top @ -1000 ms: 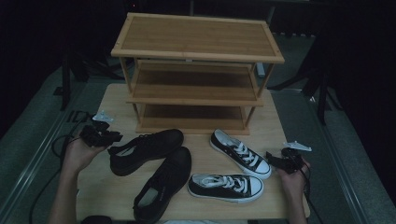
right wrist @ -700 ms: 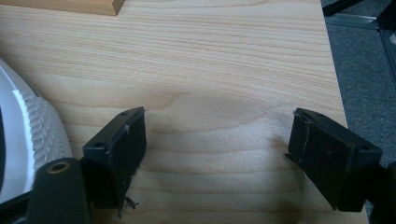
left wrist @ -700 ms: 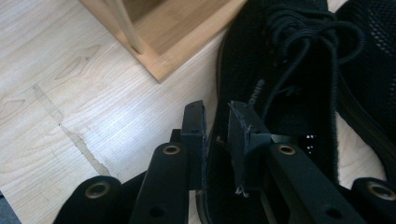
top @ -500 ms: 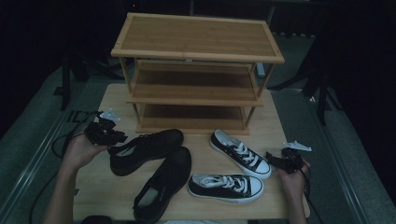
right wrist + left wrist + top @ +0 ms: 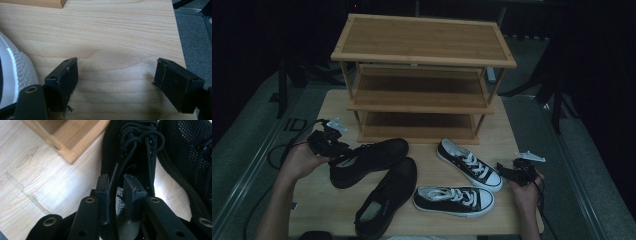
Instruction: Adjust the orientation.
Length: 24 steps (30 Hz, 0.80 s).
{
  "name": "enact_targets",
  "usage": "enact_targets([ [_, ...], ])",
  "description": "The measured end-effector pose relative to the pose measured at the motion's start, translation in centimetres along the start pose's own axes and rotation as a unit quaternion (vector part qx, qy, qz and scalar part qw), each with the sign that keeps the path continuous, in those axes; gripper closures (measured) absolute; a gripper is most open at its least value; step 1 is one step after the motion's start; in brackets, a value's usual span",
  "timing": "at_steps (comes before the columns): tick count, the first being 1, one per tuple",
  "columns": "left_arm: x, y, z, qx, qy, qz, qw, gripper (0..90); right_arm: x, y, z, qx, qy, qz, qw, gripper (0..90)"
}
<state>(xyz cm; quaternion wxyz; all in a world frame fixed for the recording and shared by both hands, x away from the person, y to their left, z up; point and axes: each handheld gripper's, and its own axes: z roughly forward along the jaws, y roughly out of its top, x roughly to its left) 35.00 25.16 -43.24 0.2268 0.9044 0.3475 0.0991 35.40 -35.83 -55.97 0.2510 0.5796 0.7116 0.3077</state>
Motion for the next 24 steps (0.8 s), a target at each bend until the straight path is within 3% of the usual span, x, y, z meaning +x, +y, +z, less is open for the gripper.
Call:
enact_targets([
  [11,-0.5,1.1,1.7,0.038,0.007,0.011,0.9992,76.1,0.0,0.0,0.0,0.0,0.0,0.0,1.0,18.9],
  [24,-0.8,3.0,4.2,0.103,0.02,0.04,0.9937,78.1,0.0,0.0,0.0,0.0,0.001,0.0,1.0,18.9],
])
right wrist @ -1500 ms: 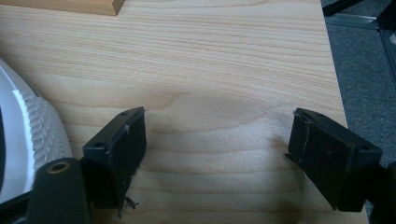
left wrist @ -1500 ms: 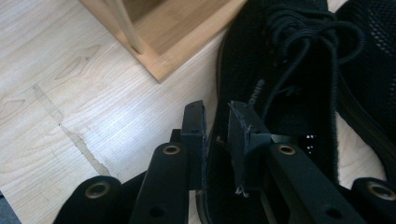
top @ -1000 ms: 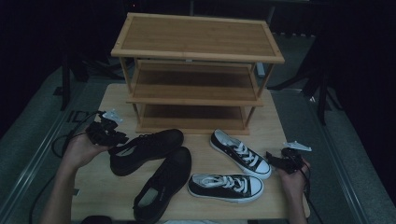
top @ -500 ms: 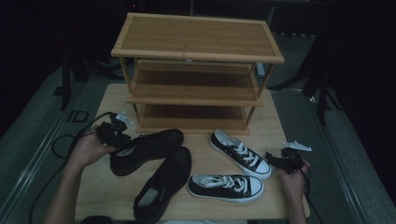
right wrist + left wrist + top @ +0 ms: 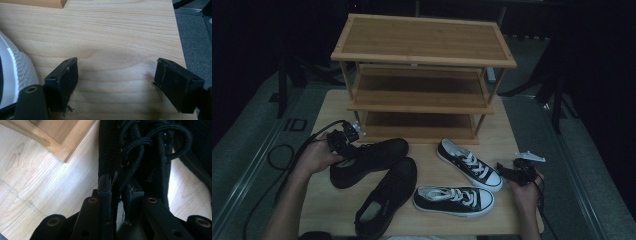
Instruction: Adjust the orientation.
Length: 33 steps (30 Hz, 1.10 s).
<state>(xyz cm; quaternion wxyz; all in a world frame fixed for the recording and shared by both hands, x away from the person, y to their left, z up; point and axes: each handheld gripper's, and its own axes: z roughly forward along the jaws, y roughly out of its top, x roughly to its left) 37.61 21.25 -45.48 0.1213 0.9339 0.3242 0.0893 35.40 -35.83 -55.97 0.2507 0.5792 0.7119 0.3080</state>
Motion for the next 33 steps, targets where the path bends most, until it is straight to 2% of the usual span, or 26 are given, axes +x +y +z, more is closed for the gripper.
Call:
enact_targets([
  [7,0.22,0.24,0.56,0.014,-0.004,0.003,0.9999,80.5,0.0,0.0,0.0,0.0,0.0,0.0,1.0,18.9],
  [12,0.25,0.31,0.61,0.016,-0.002,0.004,0.9999,86.7,0.0,0.0,0.0,0.0,0.0,0.0,1.0,19.0],
  [20,0.45,0.31,0.47,0.012,-0.005,-0.01,0.9999,87.5,0.01,0.0,0.0,0.0,0.001,0.0,1.0,18.9],
  [28,0.81,0.32,0.02,-0.001,-0.023,-0.017,0.9996,87.8,0.01,0.0,0.0,0.0,0.001,0.0,1.0,18.9],
  [33,0.99,0.4,-0.21,-0.009,-0.027,-0.021,0.9994,87.8,0.01,0.0,0.0,0.0,0.001,0.0,1.0,19.0],
])
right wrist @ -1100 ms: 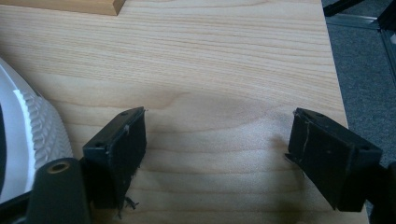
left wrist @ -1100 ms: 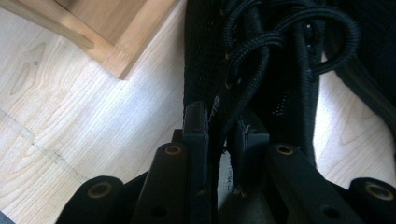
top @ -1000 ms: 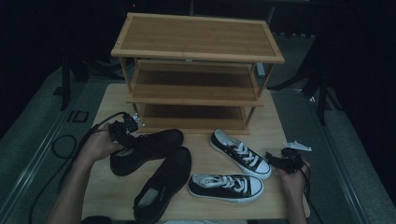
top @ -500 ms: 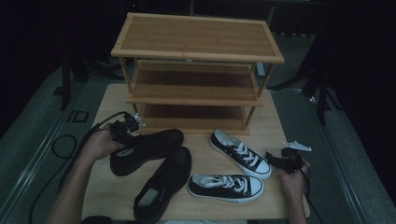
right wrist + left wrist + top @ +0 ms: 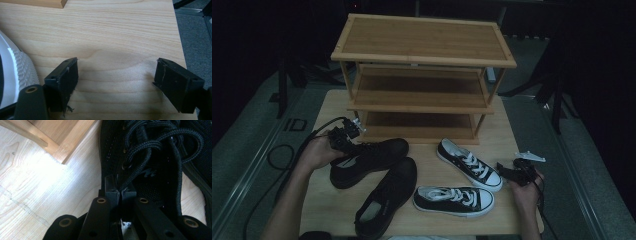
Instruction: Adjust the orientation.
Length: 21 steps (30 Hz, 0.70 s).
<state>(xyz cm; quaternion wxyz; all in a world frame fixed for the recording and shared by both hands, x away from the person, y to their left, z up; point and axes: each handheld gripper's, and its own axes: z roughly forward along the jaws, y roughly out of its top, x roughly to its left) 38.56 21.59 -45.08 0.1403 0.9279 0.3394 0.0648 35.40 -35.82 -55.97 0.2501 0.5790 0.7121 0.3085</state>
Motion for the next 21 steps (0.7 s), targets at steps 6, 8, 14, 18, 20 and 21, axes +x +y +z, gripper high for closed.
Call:
enact_targets([
  [6,0.1,0.3,-0.7,-0.016,0.004,-0.002,0.9999,87.9,0.0,0.0,0.0,0.0,0.0,0.0,1.0,19.0],
  [8,0.2,0.4,-0.8,-0.018,0.003,-0.007,0.9998,88.0,0.0,0.0,0.0,0.0,0.0,0.0,1.0,19.0],
  [14,0.5,0.6,-1.2,-0.036,0.012,-0.026,0.999,87.9,0.0,0.0,0.0,0.0,0.0,0.0,1.0,19.0],
  [18,0.6,1.0,-1.3,-0.049,0.016,-0.041,0.9978,87.9,0.0,0.0,0.0,0.0,0.0,0.0,1.0,19.0],
  [20,0.5,1.2,-1.2,-0.053,0.017,-0.047,0.9973,87.9,0.0,0.0,0.0,0.0,0.0,0.0,1.0,19.0],
  [21,0.5,1.4,-1.1,-0.052,0.016,-0.048,0.9973,87.9,0.0,0.0,0.0,0.0,0.0,0.0,1.0,19.0],
])
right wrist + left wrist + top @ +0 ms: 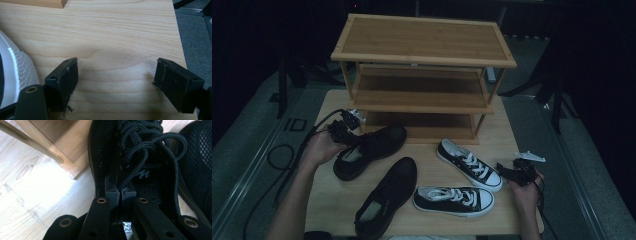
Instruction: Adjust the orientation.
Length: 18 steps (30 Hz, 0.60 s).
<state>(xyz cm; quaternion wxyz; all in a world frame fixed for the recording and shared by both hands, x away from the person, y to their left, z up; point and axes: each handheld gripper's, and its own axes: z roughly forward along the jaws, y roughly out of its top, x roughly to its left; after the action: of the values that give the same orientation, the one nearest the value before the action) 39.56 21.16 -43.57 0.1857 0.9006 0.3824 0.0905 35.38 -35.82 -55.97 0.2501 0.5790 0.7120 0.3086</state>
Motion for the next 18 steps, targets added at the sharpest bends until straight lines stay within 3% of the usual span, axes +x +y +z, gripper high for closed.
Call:
enact_targets([
  [4,-0.3,0.6,0.4,-0.002,0.011,-0.004,0.9999,87.9,0.0,0.0,0.0,0.0,0.0,0.0,1.0,19.0],
  [10,-0.1,1.4,0.8,-0.024,0.021,-0.026,0.9992,87.9,0.0,0.0,0.0,0.0,0.0,0.0,1.0,19.0],
  [16,0.2,2.0,1.0,-0.053,0.039,-0.07,0.9954,87.9,0.0,0.0,0.0,0.0,0.001,0.0,1.0,19.0],
  [18,0.2,2.1,1.1,-0.054,0.042,-0.075,0.9948,87.9,0.0,0.0,0.0,0.0,0.001,0.0,1.0,18.9],
])
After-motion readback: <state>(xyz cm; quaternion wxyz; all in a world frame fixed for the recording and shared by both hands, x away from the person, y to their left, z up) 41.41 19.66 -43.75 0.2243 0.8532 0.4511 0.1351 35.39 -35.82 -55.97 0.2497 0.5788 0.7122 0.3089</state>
